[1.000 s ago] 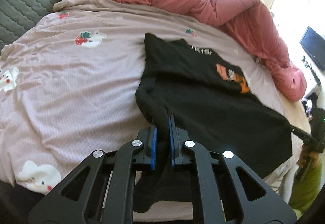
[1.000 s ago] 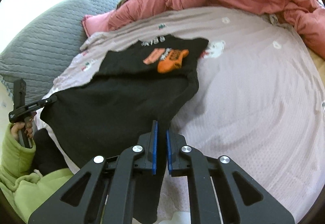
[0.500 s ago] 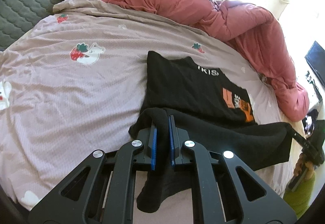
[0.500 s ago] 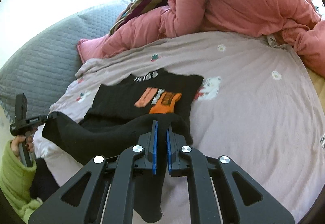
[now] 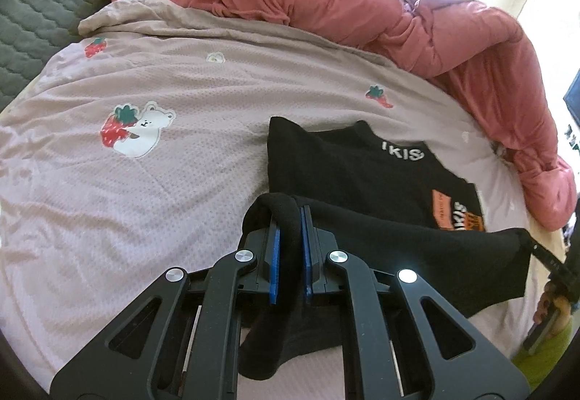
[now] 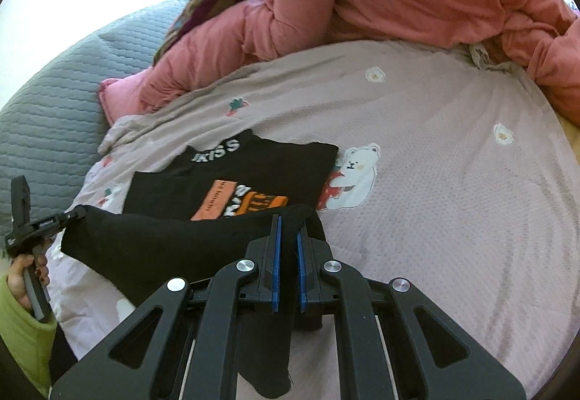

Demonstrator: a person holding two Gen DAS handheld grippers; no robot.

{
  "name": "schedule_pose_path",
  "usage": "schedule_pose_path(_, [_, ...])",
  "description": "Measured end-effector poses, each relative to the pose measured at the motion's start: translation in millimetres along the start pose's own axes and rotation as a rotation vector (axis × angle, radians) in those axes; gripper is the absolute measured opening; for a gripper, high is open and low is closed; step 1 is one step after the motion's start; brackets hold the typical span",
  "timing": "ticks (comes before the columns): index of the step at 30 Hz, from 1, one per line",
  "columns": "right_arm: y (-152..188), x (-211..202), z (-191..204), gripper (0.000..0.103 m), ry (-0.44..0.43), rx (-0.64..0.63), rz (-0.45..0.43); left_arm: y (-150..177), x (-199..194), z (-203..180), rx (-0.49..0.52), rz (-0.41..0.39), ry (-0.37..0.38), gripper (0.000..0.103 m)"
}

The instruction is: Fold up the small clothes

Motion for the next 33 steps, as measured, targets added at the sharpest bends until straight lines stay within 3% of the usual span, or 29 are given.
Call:
schedule_pose_path(9, [0.4, 28.3, -2.5, 0.009, 0.087, -0.006, 0.054, -4.6, 25.4, -2.1, 0.048, 0.011, -0.049, 0.004])
schedule_pose_path(11, [1.8, 27.4, -1.9, 0.016, 0.098, -0.007, 0.054, -4.6, 25.5, -1.8, 0.051, 0.007, -0.045, 0.006])
schedule_pose_path(13, [3.3, 23.6, -2.4, 0.039, 0.107, -0.001, 0.047, -3.3, 23.8, -1.4, 0.049, 0.003, -0.031, 0.013])
schedule_pose_path(18, [13.0, 10.6, -2.2, 0.047, 0.105, 0.009, 0.038, 1.3, 14.6, -3.9, 0.05, -0.014, -0.016, 0.028])
schedule_pose_path(22, [25.2, 0.7, 1.6, 0.052, 0.1, -0.005, 0.045, 6.3, 1.1, -5.4, 0.05, -0.035, -0.001, 0.044])
schedule_pose_path(28, [43.6, -14.3, 6.5, 0.053, 0.083, -0.022, 0.047, 18.0, -27.0, 10.7, 0.002, -0.085, 0.029, 0.047])
schedule_pose_path(33, [58.8, -15.2, 6.9, 0.053, 0.07, -0.026, 0.067, 39.5, -32.5, 26.1, -0.037, -0.066, 0.068, 0.047])
Point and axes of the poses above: each gripper's, at about its wrist camera, not at the fingertips, and x roughly the way its jaws point, z to its left, y to its underside, the point moved 8 cm from there along x, roughly the way its jaws point, and after that the axes turned 15 degrees about z, right-handed, at the moved point
